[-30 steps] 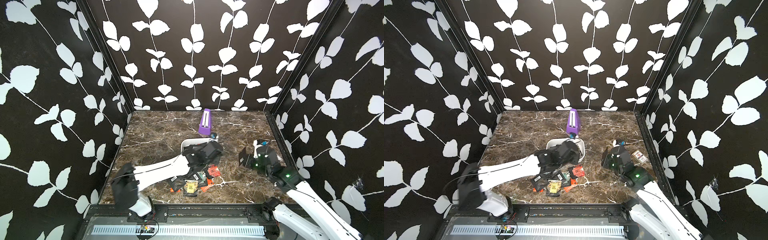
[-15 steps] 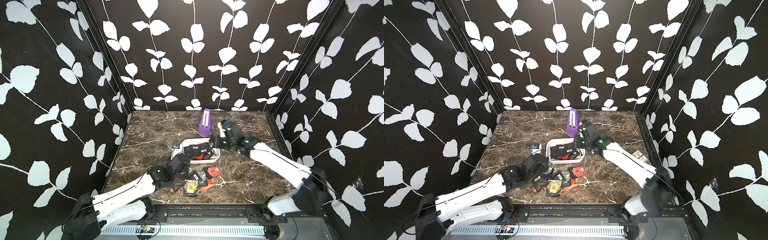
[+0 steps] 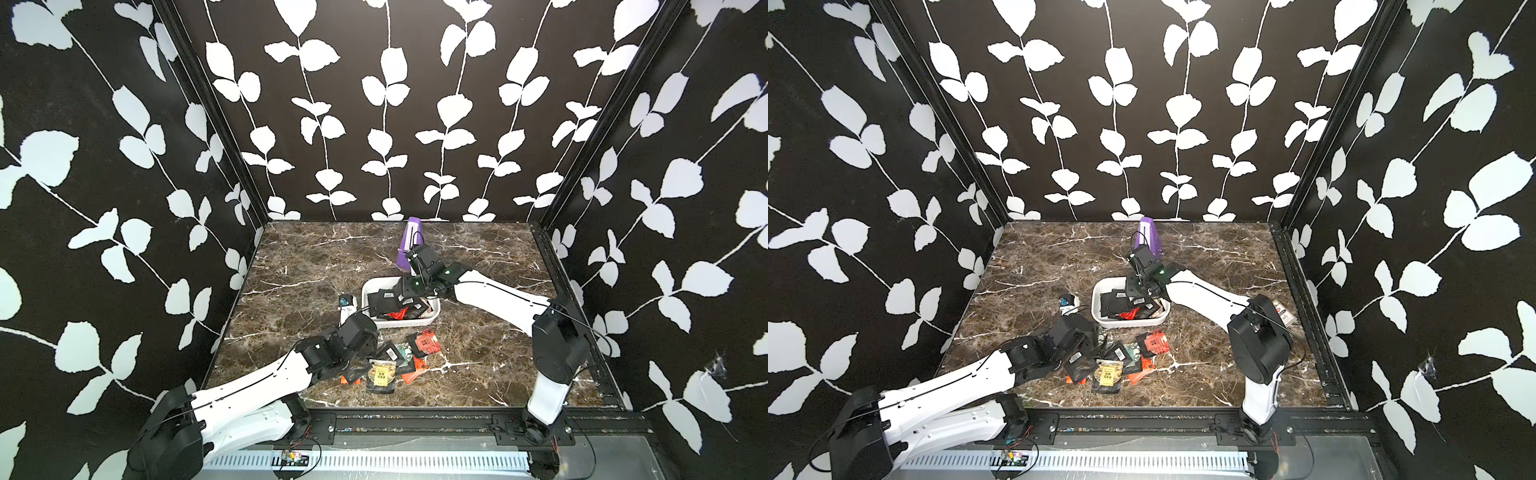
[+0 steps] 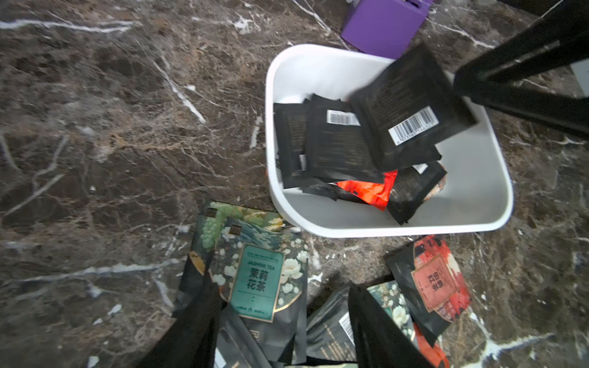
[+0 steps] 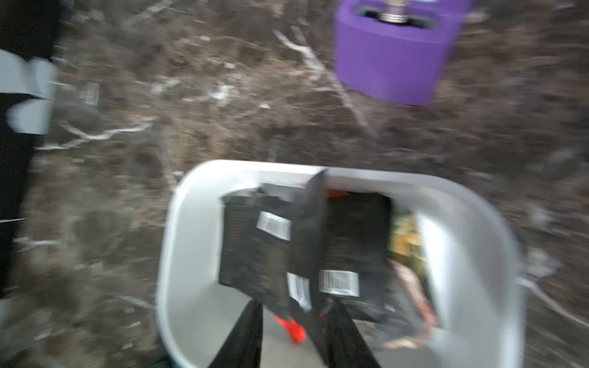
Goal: Put the tea bags into the storage box
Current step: Place the tea bag in the storage box.
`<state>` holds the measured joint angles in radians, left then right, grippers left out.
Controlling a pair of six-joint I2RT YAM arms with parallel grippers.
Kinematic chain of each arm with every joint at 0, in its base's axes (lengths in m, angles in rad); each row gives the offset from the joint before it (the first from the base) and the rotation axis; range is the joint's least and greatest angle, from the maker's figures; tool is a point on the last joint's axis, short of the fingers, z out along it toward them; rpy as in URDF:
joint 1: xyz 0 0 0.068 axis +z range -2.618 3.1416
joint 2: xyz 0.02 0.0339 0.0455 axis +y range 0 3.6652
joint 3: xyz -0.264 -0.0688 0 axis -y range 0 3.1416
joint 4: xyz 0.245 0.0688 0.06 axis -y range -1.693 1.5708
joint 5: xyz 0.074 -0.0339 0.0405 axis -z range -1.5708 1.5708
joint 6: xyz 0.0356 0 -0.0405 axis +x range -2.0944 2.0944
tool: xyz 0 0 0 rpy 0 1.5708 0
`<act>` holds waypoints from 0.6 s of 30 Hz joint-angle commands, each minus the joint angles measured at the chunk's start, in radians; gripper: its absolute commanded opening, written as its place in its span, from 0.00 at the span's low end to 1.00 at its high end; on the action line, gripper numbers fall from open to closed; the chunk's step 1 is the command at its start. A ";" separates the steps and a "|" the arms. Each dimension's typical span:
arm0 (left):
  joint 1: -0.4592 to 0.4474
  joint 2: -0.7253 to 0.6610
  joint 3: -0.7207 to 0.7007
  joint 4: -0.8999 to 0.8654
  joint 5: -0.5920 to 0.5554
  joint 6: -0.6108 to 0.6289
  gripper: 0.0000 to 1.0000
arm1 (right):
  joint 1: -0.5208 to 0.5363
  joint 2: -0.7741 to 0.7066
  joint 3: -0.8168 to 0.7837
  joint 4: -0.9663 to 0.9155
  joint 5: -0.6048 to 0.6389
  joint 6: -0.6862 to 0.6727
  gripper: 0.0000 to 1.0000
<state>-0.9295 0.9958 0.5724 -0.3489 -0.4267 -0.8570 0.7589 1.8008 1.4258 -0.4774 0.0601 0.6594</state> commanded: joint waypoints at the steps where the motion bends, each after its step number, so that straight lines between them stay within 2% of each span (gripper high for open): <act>1: 0.004 0.018 0.003 0.038 0.047 -0.005 0.62 | -0.002 -0.150 0.002 -0.167 0.268 -0.082 0.39; 3: 0.004 0.043 0.011 0.066 0.074 0.004 0.63 | -0.001 -0.279 -0.057 -0.198 0.340 -0.102 0.44; 5: 0.004 0.076 0.024 0.088 0.114 0.007 0.64 | 0.000 -0.398 -0.147 -0.185 0.342 -0.101 0.44; 7: 0.004 0.113 0.041 0.112 0.161 0.011 0.64 | 0.000 -0.518 -0.262 -0.130 0.276 -0.075 0.44; 9: 0.004 0.147 0.070 0.103 0.208 0.019 0.63 | 0.000 -0.640 -0.399 -0.025 0.150 -0.028 0.45; 12: 0.004 0.164 0.107 0.050 0.277 0.026 0.55 | 0.001 -0.765 -0.590 0.138 -0.023 0.100 0.44; 14: 0.004 0.154 0.107 0.017 0.313 0.014 0.47 | 0.017 -0.816 -0.702 0.242 -0.077 0.193 0.43; 16: 0.004 0.136 0.092 -0.019 0.342 0.000 0.40 | 0.068 -0.840 -0.788 0.316 -0.055 0.266 0.40; 18: 0.004 0.122 0.065 -0.040 0.383 -0.011 0.37 | 0.148 -0.826 -0.848 0.368 0.003 0.320 0.39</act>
<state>-0.9283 1.1484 0.6556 -0.3153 -0.1249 -0.8524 0.8310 0.9768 0.6510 -0.2779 0.0731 0.8406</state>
